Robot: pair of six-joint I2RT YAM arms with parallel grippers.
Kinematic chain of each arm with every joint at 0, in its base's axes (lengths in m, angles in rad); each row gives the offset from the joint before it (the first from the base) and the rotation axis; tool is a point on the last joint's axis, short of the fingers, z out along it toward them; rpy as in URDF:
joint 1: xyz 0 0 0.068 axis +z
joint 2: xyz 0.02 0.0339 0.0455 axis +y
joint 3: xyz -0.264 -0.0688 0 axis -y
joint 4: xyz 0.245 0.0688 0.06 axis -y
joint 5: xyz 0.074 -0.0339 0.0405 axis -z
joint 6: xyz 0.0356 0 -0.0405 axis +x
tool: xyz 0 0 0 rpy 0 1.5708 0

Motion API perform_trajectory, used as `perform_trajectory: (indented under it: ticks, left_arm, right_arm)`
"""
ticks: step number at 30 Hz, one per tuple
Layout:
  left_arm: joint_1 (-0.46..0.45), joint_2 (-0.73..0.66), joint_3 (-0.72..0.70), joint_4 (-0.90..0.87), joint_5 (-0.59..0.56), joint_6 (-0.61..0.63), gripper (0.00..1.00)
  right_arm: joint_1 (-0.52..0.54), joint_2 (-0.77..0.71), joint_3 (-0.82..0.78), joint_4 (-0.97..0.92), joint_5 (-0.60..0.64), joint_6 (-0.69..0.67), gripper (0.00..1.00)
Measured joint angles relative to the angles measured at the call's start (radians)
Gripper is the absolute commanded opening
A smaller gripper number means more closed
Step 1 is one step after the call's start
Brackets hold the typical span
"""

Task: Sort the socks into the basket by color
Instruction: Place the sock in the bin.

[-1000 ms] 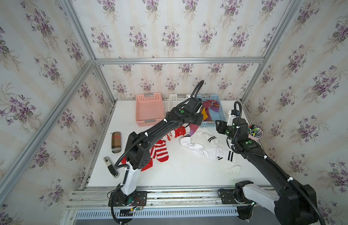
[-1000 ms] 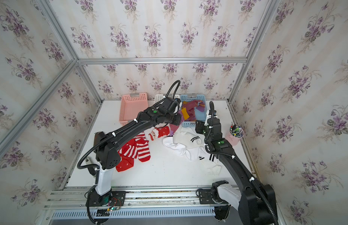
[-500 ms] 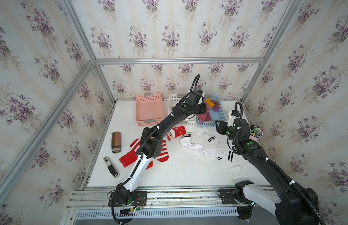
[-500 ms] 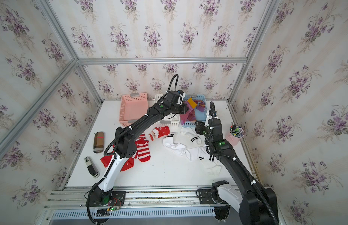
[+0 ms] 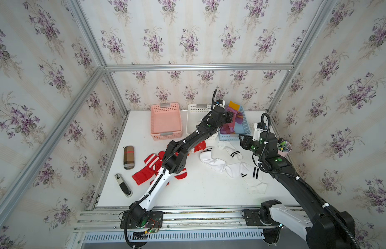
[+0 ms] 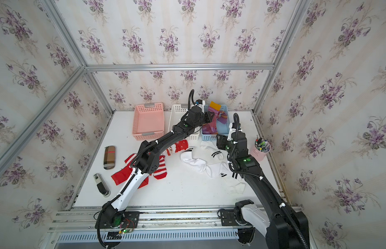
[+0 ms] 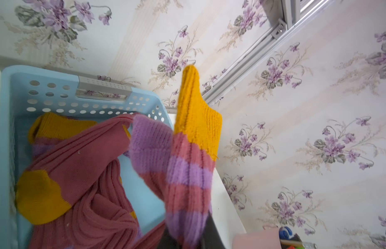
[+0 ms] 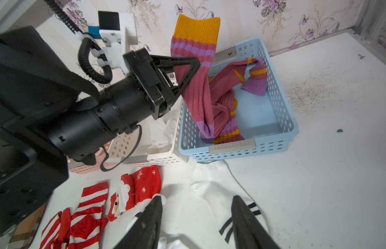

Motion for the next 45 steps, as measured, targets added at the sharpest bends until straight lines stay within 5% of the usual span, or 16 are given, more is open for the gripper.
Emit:
perform_trajectory:
  ticks: [8,13,22,31,45]
  left_arm:
    - [-0.024,0.050,0.010,0.121,-0.111,-0.026,0.12]
    - [-0.031,0.058,0.013,0.123,-0.146,-0.035,0.40]
    - [-0.028,0.039,0.014,0.134,-0.149,-0.015,0.64]
    - [-0.015,-0.062,-0.093,0.135,-0.134,0.026,0.70]
    - [0.015,-0.492,-0.568,0.083,-0.146,0.167,0.75]
  right_arm:
    - [0.000,-0.013,-0.014,-0.007,0.000,0.006,0.53]
    - [0.000,-0.016,-0.014,-0.008,-0.001,0.009,0.53]
    - [0.000,-0.028,-0.015,-0.022,-0.004,0.011,0.54]
    - [0.000,-0.045,-0.015,-0.040,-0.003,0.014,0.54]
    - [0.000,-0.055,-0.024,-0.041,-0.010,0.014,0.55]
